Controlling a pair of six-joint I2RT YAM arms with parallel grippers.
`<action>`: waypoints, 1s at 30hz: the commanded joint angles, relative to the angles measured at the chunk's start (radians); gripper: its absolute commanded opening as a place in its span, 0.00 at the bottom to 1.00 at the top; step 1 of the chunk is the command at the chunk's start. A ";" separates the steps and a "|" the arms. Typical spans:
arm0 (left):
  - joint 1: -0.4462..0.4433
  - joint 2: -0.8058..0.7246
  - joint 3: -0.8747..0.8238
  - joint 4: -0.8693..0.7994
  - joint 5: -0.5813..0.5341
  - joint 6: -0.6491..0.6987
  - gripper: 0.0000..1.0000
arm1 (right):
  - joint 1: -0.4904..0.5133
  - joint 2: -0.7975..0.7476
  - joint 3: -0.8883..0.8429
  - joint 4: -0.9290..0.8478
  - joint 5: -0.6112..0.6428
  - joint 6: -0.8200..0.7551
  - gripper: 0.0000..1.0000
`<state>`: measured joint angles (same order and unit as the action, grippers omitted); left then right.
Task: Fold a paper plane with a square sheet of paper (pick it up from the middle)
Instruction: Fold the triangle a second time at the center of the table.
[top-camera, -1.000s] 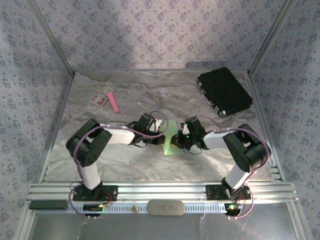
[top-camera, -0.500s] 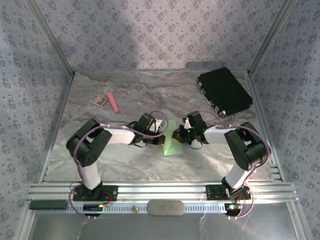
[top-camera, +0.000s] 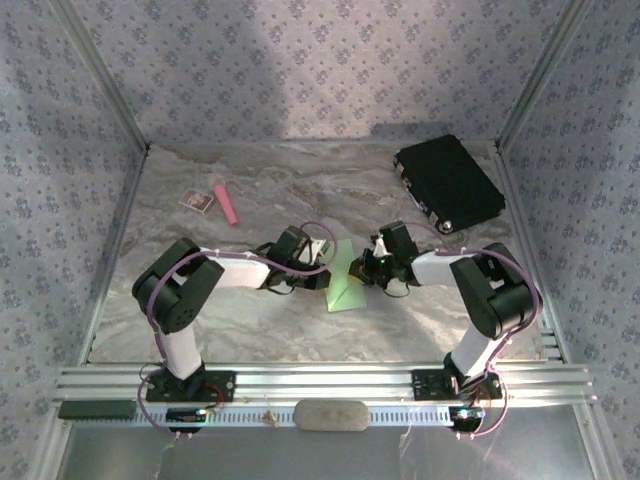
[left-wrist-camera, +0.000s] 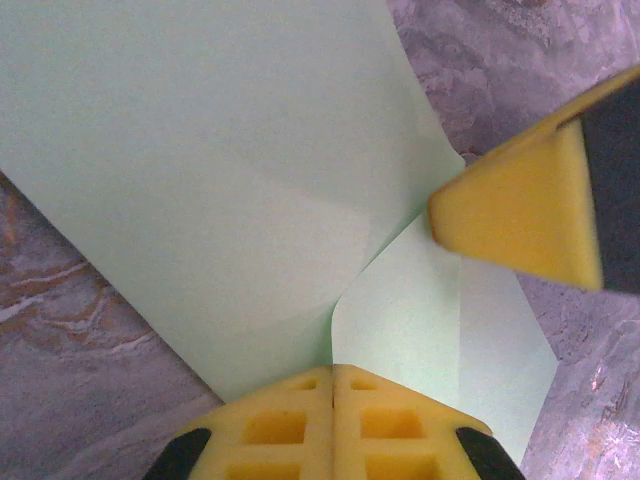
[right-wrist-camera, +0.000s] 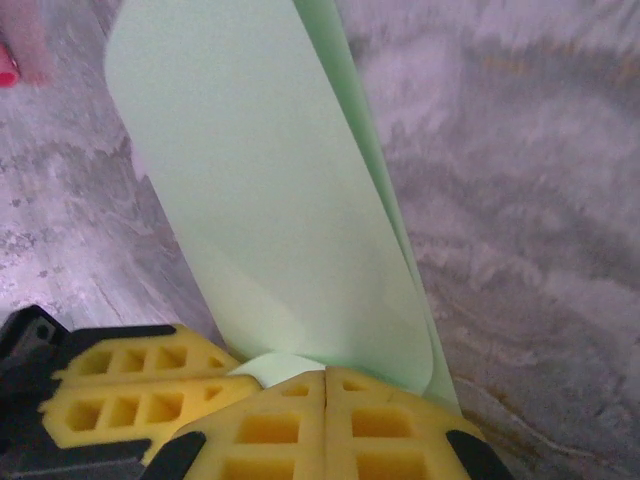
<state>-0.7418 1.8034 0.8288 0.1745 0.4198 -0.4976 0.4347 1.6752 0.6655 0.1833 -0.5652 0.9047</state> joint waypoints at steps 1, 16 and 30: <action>-0.003 0.027 0.013 -0.059 0.005 0.021 0.00 | -0.022 0.014 0.017 -0.026 -0.011 -0.019 0.00; 0.002 0.013 -0.003 -0.053 -0.001 0.019 0.00 | -0.041 -0.105 -0.004 -0.056 -0.002 -0.060 0.00; 0.005 0.013 -0.001 -0.056 0.002 0.025 0.00 | 0.089 0.009 0.003 0.013 -0.034 0.016 0.00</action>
<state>-0.7414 1.8030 0.8288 0.1745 0.4194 -0.4969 0.5198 1.6669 0.6846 0.1902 -0.5922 0.9012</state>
